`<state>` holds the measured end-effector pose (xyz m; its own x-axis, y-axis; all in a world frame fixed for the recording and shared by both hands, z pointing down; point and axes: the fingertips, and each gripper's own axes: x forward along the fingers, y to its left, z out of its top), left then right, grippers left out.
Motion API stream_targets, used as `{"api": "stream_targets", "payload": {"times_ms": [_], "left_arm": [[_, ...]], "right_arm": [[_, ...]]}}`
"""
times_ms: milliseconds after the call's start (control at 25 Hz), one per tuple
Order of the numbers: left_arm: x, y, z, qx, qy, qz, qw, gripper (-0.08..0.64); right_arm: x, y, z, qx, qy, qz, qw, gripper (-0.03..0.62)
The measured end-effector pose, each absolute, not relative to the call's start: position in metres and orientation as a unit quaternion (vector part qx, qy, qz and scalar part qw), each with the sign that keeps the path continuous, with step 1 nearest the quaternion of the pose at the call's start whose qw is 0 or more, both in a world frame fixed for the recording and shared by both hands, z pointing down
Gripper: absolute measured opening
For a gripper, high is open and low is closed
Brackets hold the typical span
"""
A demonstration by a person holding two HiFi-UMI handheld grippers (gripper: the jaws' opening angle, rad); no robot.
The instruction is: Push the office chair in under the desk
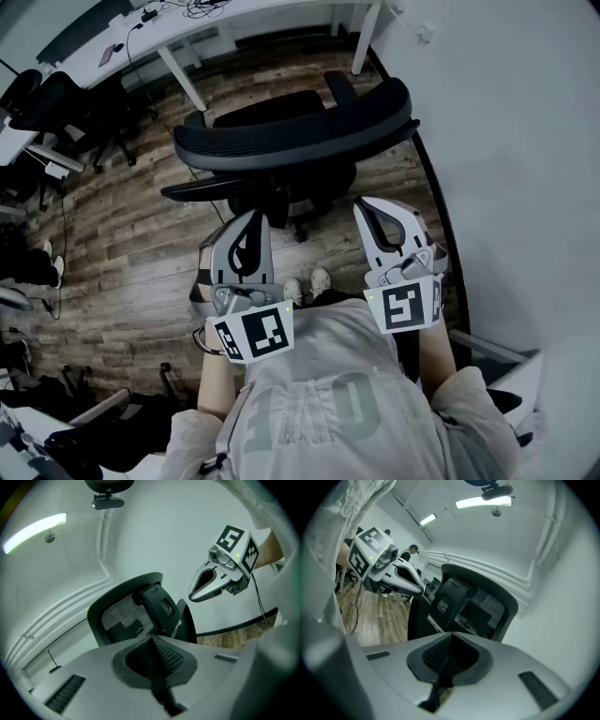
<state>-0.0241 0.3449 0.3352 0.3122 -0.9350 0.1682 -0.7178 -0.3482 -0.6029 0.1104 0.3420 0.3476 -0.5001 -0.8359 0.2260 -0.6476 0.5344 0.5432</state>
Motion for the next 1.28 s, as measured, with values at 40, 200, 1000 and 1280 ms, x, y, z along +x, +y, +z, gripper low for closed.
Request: {"api": "stream_targets", "payload": {"times_ms": [40, 200, 1000, 1280], "left_arm": [[-0.024, 0.345, 0.334, -0.78, 0.53, -0.253, 0.216, 0.014], [-0.026, 0.346, 0.332, -0.776, 0.536, -0.251, 0.219, 0.015], [-0.058, 0.322, 0.306, -0.717, 0.594, -0.268, 0.248, 0.015], [-0.11, 0.296, 0.284, -0.671, 0.615, -0.295, 0.291, 0.014]], "right_arm": [[0.111, 0.342, 0.346, 0.437, -0.842, -0.203, 0.243, 0.018], [0.114, 0.342, 0.343, 0.433, -0.841, -0.211, 0.246, 0.018], [0.154, 0.313, 0.332, 0.417, -0.852, -0.225, 0.223, 0.018], [0.167, 0.274, 0.319, 0.433, -0.83, -0.249, 0.249, 0.018]]}}
